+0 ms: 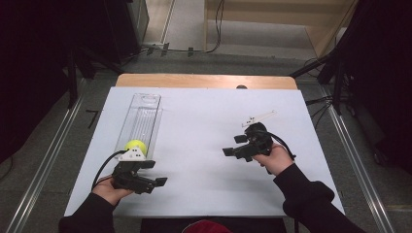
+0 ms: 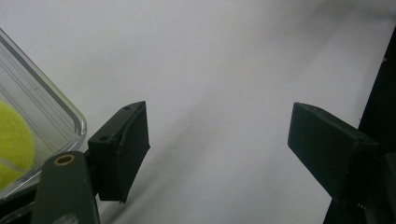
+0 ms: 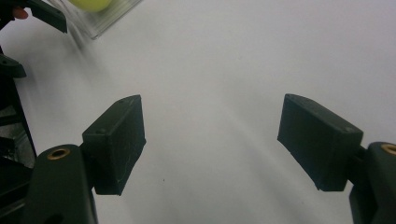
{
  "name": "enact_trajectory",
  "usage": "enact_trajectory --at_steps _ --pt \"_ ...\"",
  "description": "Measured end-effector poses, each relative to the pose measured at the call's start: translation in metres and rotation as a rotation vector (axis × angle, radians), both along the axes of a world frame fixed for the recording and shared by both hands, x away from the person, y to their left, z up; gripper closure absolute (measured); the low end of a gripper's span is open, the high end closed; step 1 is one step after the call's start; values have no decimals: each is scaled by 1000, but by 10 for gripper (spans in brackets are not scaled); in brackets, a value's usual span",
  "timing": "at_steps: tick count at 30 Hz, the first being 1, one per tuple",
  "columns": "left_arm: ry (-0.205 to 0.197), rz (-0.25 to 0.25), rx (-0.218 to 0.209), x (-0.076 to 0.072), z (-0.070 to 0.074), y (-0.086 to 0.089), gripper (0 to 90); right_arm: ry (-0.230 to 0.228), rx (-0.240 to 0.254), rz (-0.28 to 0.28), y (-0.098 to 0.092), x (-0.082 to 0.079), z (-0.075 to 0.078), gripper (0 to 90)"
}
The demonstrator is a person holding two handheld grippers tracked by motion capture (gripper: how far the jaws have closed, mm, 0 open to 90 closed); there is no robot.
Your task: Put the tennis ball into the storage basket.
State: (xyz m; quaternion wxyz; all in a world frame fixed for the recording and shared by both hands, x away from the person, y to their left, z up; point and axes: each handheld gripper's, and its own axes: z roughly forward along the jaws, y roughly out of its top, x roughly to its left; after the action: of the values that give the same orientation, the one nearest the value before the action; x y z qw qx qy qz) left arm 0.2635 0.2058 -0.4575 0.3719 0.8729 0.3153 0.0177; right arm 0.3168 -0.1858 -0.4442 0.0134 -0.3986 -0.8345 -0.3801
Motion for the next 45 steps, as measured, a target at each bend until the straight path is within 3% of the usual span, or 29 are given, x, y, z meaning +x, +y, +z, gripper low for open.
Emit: enact_trajectory --at_steps 13,25,45 --pt "0 -1 0 0 0 0 216 -19 -4 0 -12 -16 -5 209" --pt "1 1 -2 0 0 0 216 10 1 -14 -27 -29 -11 210" --pt "-2 4 -2 0 0 0 216 18 -11 -65 -59 -50 -26 209"
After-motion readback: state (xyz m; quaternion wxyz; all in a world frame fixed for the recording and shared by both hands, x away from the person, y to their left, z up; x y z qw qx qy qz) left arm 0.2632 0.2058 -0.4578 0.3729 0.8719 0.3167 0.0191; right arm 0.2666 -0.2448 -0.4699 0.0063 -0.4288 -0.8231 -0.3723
